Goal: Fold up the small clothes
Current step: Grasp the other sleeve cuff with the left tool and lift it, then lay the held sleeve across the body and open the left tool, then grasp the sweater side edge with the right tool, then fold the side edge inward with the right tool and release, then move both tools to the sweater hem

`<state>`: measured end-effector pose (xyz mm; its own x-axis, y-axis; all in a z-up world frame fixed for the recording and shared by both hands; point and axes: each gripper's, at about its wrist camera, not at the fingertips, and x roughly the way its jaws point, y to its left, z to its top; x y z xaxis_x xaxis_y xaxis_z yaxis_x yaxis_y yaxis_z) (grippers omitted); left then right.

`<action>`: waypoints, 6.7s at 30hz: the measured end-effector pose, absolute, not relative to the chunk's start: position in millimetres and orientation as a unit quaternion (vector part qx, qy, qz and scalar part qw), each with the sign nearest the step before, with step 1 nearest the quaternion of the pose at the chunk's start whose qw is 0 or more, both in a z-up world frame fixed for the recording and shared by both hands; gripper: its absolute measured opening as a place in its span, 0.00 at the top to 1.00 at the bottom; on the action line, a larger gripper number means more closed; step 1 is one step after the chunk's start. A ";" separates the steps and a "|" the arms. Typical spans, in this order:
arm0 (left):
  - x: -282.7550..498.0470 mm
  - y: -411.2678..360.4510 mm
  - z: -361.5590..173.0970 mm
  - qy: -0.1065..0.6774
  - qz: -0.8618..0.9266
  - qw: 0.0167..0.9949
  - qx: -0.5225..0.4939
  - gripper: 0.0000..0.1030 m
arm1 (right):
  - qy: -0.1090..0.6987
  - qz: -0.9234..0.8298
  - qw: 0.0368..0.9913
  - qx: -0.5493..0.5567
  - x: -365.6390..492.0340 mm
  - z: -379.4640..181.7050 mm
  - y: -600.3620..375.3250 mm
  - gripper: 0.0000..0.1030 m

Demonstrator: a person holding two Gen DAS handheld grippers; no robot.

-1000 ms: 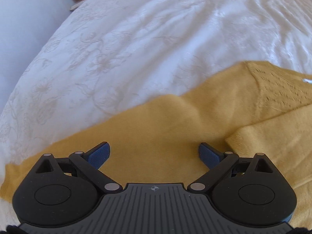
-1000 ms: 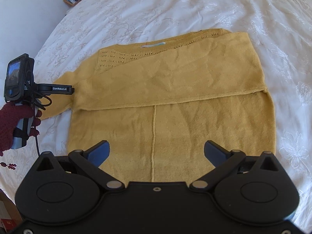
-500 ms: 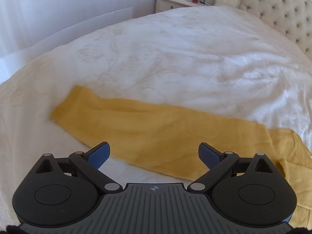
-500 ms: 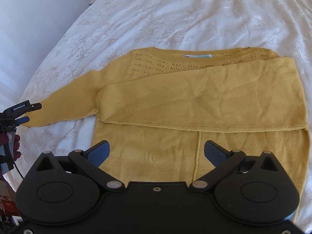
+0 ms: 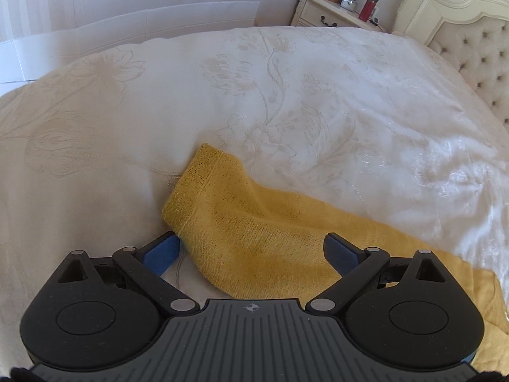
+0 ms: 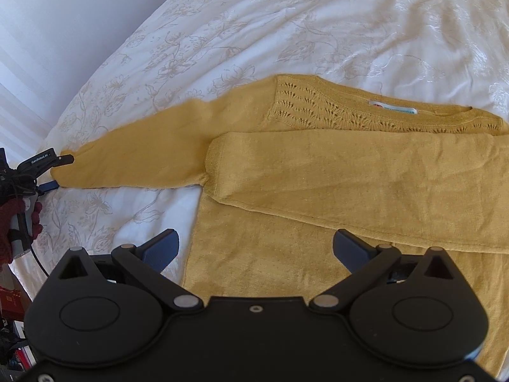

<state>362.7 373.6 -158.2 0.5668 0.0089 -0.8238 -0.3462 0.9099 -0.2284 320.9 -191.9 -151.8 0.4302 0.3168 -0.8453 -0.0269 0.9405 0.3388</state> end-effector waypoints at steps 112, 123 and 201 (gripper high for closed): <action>337.8 57.5 -150.3 0.489 -0.141 0.861 -0.001 0.41 | 0.474 0.048 0.848 0.231 327.4 -187.7 -418.5 0.86; 384.9 11.8 -149.5 0.469 -0.164 0.868 0.030 0.41 | 0.502 -0.040 0.846 0.179 338.2 -205.1 -443.2 0.72; 138.8 68.0 -229.9 0.594 -0.178 0.781 0.075 0.01 | 0.559 0.028 0.756 0.341 46.3 -264.1 -370.9 0.00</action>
